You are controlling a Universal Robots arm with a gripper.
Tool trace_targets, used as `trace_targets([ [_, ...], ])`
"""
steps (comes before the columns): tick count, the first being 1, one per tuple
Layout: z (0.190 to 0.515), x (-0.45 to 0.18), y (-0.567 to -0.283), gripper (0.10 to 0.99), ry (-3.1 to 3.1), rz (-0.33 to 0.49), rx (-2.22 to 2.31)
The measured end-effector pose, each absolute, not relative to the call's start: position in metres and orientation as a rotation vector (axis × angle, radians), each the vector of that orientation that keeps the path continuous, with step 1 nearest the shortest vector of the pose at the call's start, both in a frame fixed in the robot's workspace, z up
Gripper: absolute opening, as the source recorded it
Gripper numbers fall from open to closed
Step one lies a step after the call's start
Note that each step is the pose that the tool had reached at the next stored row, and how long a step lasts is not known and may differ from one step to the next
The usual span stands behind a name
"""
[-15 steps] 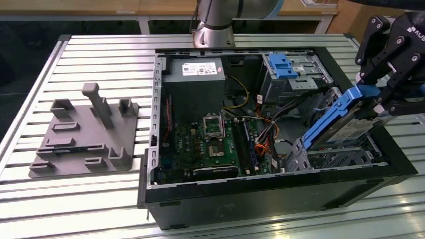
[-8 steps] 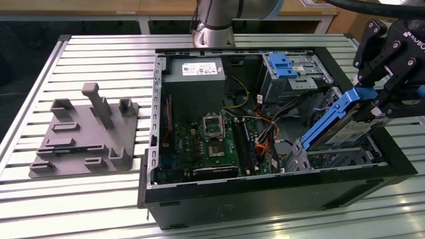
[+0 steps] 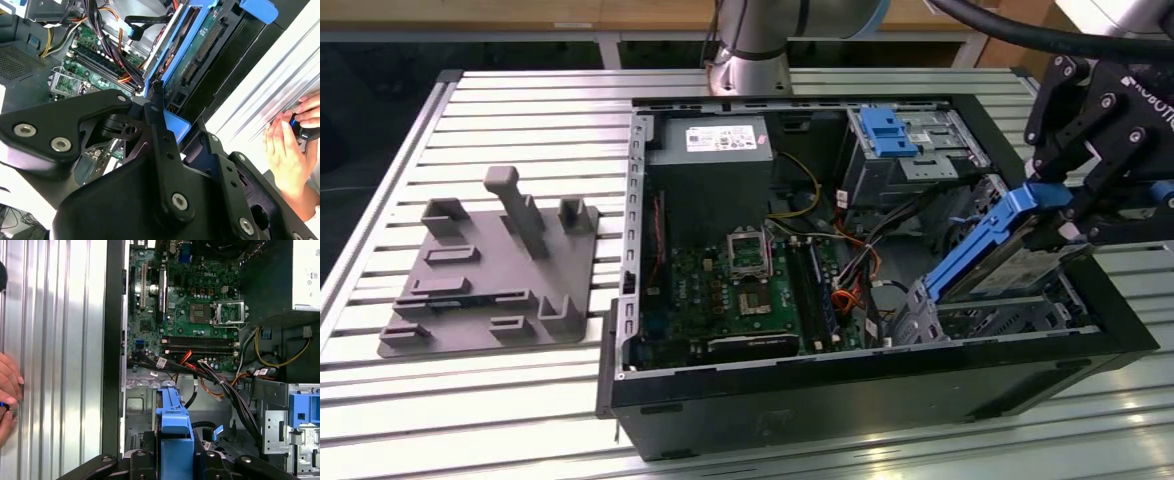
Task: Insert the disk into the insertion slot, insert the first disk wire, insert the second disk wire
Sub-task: 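Insert the disk into the insertion slot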
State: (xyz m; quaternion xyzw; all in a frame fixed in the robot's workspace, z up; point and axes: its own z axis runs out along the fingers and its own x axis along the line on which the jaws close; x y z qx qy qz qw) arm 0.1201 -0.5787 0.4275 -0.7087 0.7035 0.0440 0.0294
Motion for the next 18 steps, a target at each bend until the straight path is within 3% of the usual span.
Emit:
trace_targets([
  [14,0.41,0.12,-0.581,0.376,2.168,0.135,-2.188],
  [15,0.41,0.12,-0.581,0.431,2.168,0.135,-2.189],
  [16,0.41,0.12,-0.581,0.431,2.167,0.135,-2.189],
  [17,0.41,0.12,-0.581,0.502,2.166,0.135,-2.19],
  [18,0.41,0.12,-0.581,0.502,2.166,0.135,-2.19],
])
